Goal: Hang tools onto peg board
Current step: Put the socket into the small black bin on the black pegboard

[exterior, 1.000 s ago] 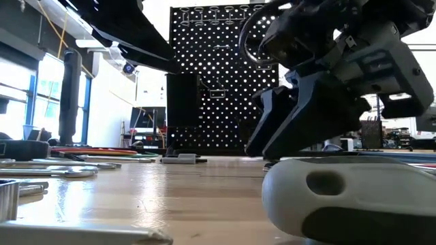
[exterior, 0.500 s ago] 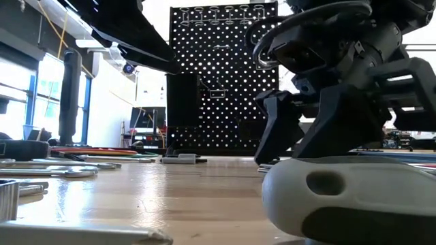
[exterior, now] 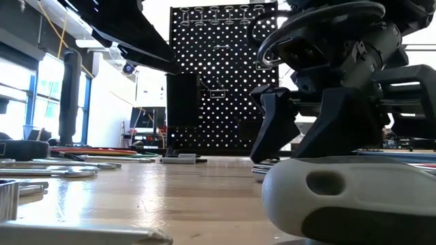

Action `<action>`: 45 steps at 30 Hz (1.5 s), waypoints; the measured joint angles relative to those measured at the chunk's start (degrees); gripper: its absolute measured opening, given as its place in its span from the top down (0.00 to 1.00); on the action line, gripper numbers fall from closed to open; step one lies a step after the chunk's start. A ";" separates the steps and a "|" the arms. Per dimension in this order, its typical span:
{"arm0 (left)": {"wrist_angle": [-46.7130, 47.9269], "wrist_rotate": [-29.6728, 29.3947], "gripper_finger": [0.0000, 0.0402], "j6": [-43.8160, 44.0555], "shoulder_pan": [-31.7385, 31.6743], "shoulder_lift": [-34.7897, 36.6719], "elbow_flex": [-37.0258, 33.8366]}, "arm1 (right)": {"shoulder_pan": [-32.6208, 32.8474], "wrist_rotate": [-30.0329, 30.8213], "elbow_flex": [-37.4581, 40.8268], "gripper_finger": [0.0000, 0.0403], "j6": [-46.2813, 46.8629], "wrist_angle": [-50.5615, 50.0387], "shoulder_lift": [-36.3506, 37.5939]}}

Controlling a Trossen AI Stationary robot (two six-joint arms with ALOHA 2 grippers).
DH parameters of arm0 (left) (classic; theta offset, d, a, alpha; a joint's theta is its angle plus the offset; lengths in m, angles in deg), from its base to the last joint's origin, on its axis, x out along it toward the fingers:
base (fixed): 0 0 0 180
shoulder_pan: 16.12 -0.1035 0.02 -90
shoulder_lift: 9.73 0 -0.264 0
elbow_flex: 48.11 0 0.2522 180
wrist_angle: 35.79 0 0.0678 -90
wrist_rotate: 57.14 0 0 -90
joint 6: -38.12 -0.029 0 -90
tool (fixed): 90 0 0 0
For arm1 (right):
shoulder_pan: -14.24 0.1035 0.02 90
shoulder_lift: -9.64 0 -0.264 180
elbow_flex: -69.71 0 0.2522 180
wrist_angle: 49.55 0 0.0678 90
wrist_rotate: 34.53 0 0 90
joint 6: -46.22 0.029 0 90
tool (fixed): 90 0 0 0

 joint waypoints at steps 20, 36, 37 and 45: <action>-0.44 -0.07 0.49 0.39 0.00 -0.02 0.00 | 0.00 -2.43 -0.11 0.74 -0.94 5.46 -4.06; -3.26 0.03 0.49 1.45 0.02 -0.02 0.00 | 0.38 4.60 0.11 0.75 -0.67 3.38 -1.06; -4.09 0.07 0.49 1.38 0.02 -0.02 0.00 | 0.68 6.31 0.11 0.75 -1.41 3.19 0.07; -12.61 1.01 0.49 1.29 -0.73 -0.83 0.02 | 3.77 21.41 0.07 0.76 -9.23 0.97 9.25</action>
